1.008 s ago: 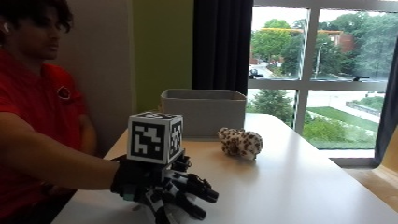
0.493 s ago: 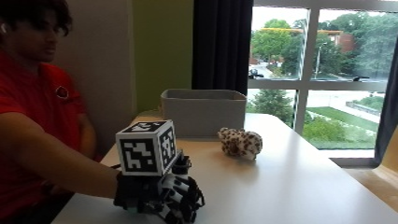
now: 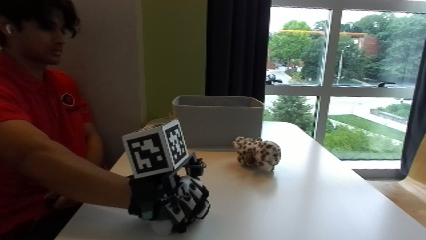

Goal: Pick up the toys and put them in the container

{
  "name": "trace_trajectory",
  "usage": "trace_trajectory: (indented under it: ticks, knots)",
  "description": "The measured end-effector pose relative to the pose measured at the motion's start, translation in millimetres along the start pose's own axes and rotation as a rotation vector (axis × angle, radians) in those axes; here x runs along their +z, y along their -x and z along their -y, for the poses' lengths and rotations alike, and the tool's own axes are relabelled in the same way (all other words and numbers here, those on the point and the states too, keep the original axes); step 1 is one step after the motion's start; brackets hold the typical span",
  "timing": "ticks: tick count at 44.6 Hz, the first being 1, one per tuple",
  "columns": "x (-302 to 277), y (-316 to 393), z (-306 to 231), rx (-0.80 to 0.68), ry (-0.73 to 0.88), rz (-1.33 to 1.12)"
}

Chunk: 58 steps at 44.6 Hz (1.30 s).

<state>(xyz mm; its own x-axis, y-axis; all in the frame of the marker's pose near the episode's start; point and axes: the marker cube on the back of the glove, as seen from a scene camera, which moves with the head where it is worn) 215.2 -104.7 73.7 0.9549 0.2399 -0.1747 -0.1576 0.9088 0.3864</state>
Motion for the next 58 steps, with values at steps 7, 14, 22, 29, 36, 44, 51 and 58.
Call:
trace_trajectory:
  ticks: [7, 14, 22, 29, 36, 44, 51, 58]
  knots:
    - [-7, 4, -2, -0.002, 0.031, 0.019]
    - [-31, 17, 1, -0.015, 0.030, 0.027]
    - [-93, 62, 31, -0.114, -0.046, -0.011]
    - [-159, 127, 69, -0.154, -0.105, 0.052]
    - [-210, 220, 89, -0.309, -0.139, 0.182]
    - [-237, 319, 92, -0.427, -0.139, 0.270]
    - [-248, 399, 82, -0.524, -0.126, 0.329]
    - [-249, 451, 66, -0.584, -0.059, 0.321]
